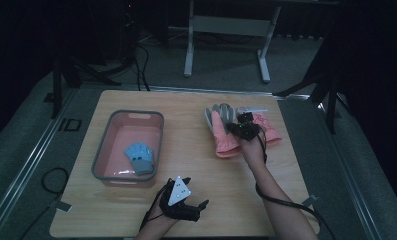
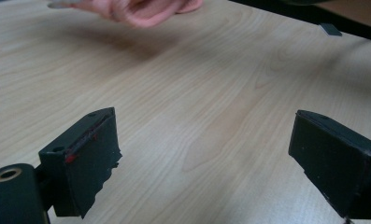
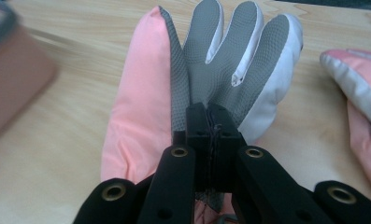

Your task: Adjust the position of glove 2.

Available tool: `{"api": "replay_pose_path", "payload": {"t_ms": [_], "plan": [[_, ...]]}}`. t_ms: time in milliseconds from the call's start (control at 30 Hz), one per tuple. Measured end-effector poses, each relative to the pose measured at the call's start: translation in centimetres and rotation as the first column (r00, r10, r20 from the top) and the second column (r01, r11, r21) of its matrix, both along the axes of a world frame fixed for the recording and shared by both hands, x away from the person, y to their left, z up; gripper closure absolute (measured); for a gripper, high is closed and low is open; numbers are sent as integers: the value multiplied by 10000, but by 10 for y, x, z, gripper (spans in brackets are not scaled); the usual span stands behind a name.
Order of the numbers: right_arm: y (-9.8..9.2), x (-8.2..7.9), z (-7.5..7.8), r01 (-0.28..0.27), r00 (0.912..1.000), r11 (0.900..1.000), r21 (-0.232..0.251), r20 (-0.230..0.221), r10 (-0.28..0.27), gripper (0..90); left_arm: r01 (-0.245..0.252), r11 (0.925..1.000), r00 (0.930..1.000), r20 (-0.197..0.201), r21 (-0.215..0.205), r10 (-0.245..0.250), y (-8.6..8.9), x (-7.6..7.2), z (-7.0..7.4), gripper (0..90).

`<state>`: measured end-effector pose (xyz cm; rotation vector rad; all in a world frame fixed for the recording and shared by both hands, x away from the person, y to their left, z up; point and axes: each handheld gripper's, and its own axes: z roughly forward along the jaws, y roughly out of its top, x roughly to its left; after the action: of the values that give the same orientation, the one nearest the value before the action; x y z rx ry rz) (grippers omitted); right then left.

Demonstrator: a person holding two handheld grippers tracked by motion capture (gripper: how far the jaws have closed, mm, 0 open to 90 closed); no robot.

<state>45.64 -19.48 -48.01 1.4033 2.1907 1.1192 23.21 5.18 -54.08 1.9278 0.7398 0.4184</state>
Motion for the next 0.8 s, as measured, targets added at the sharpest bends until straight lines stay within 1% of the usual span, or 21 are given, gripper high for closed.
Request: {"api": "replay_pose_path", "payload": {"t_ms": [67, 100, 133, 200, 233, 267, 300, 333, 367, 433, 500, 567, 633, 700, 733, 800], "plan": [[-2, -17, 8, 222, 9997, 9993, 315, 50, -224, 884, -103, 9999, 9999, 74, 16, 103, 0, 1, 0, 87], [-2, -25, 11, 312, 9994, 9992, 252, 144, -315, 884, -143, 9999, 9999, 88, 15, 142, 0, 1, 0, 87], [-3, -33, 13, 484, 9985, 9983, 334, 228, -492, 884, -188, 9998, 9998, 116, 2, 188, 1, 1, 0, 87], [-5, -50, 17, 781, 9967, 9945, 699, 177, -795, 885, -292, 9995, 9994, 162, 101, 290, 1, 2, 0, 87], [-6, -55, 17, 892, 9958, 9920, 894, 149, -909, 884, -323, 9994, 9993, 212, 87, 321, 1, 2, -1, 87], [-7, -61, 17, 947, 9954, 9891, 1124, 26, -956, 884, -296, 9995, 9994, 158, 86, 294, 1, 3, -1, 87], [-7, -69, 15, 991, 9951, 9871, 1254, -92, -987, 884, -311, 9994, 9994, 147, 130, 309, 1, 3, -1, 87], [-6, -73, 13, 1064, 9943, 9863, 1258, -84, -1062, 884, -346, 9992, 9991, 236, 185, 342, 1, 4, -2, 87], [-6, -79, 11, 1202, 9927, 9845, 1276, -113, -1197, 884, -355, 9991, 9991, 242, 213, 349, 2, 4, -3, 87], [-6, -90, 5, 1260, 9920, 9824, 1377, -278, -1233, 884, -405, 9990, 9990, 190, 191, 401, 2, 5, -4, 87], [-7, -97, 2, 1433, 9897, 9791, 1443, -268, -1409, 883, -420, 9988, 9990, 167, 267, 416, 2, 5, -5, 87], [-9, -102, -1, 1557, 9877, 9738, 1657, -418, -1508, 883, -429, 9989, 9990, 144, 195, 426, 3, 5, -5, 87], [-10, -106, -3, 1712, 9852, 9715, 1637, -358, -1676, 883, -433, 9988, 9989, 161, 234, 430, 3, 5, -5, 87], [-10, -110, -4, 1719, 9851, 9682, 1819, -427, -1668, 883, -402, 9989, 9991, 163, 223, 398, 2, 5, -5, 87], [-9, -112, -6, 1831, 9831, 9649, 1884, -393, -1788, 882, -404, 9989, 9991, 147, 254, 401, 2, 5, -5, 87], [-6, -112, -8, 1899, 9818, 9662, 1746, -373, -1862, 882, -348, 9989, 9992, 185, 314, 342, 2, 5, -6, 87]]}}
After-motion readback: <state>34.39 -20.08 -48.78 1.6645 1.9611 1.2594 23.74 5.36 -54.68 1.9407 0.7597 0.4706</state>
